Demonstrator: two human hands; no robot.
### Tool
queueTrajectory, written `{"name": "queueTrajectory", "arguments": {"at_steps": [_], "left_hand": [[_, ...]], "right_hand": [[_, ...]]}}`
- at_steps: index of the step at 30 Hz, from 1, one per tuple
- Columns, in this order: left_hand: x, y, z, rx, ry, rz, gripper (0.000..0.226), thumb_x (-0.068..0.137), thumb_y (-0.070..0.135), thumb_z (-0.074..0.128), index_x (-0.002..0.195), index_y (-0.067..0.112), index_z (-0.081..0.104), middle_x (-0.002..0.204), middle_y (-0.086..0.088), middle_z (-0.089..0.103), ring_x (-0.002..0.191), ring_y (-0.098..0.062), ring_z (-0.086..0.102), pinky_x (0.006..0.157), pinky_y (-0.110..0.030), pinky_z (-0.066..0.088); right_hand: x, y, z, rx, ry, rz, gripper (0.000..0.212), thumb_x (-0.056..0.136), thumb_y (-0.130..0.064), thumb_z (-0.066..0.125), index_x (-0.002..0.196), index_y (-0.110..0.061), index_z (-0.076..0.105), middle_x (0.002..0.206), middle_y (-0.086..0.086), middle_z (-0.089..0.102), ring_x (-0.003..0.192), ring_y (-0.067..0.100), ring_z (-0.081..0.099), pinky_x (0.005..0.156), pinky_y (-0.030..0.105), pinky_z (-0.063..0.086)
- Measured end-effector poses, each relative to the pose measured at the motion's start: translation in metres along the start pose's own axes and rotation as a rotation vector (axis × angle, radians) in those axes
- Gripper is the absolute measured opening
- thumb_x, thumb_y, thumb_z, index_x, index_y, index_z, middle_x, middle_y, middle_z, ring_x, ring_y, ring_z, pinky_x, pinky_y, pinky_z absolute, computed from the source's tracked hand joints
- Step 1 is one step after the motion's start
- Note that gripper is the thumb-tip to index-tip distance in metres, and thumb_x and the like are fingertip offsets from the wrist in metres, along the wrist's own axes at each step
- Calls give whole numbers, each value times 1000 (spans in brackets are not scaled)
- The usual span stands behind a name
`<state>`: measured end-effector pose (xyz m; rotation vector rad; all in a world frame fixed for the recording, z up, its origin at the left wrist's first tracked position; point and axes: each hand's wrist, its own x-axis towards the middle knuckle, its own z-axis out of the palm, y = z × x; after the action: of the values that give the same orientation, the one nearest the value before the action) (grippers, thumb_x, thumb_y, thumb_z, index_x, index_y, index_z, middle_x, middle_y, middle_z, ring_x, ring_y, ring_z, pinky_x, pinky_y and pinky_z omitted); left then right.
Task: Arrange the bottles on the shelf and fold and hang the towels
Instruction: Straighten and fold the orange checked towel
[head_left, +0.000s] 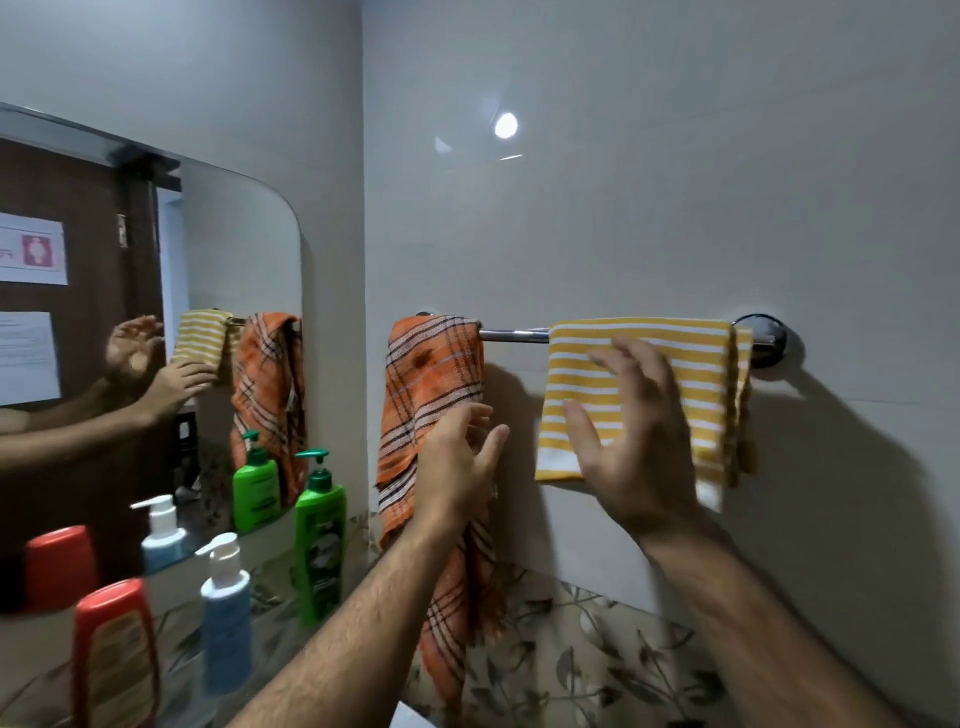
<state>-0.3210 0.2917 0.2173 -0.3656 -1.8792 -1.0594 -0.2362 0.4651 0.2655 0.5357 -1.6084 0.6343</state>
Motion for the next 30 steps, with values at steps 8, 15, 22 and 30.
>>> {"name": "queueTrajectory", "arguments": {"at_steps": [8,15,22,30], "left_hand": [[20,-29,-28,388,-64,-93,76,72,50,80,134,23,46,129,-1,52,117,-18,52,99,-38,49],[41,-27,6,657,22,-211,107,66,76,64,148,20,22,141,-8,38,121,-27,45,99,-47,45],[56,-26,11,431,161,-226,34,86,16,58,119,24,58,99,1,68,96,-22,65,87,-33,48],[33,-23,-25,277,109,-224,35,72,16,43,95,17,69,86,-7,74,72,-18,61,62,-23,45]], "right_hand": [[43,-16,87,329,-564,484,32,94,-18,58,124,-9,58,123,9,63,99,17,63,91,32,51],[72,2,144,469,-568,725,18,95,-23,48,105,-10,56,112,13,66,108,32,62,98,51,48],[69,24,175,540,-558,741,38,93,-33,52,117,-5,61,117,14,67,111,32,62,99,47,48],[56,23,199,742,-590,818,82,78,-69,62,124,-1,60,115,11,67,108,27,63,99,35,48]]}}
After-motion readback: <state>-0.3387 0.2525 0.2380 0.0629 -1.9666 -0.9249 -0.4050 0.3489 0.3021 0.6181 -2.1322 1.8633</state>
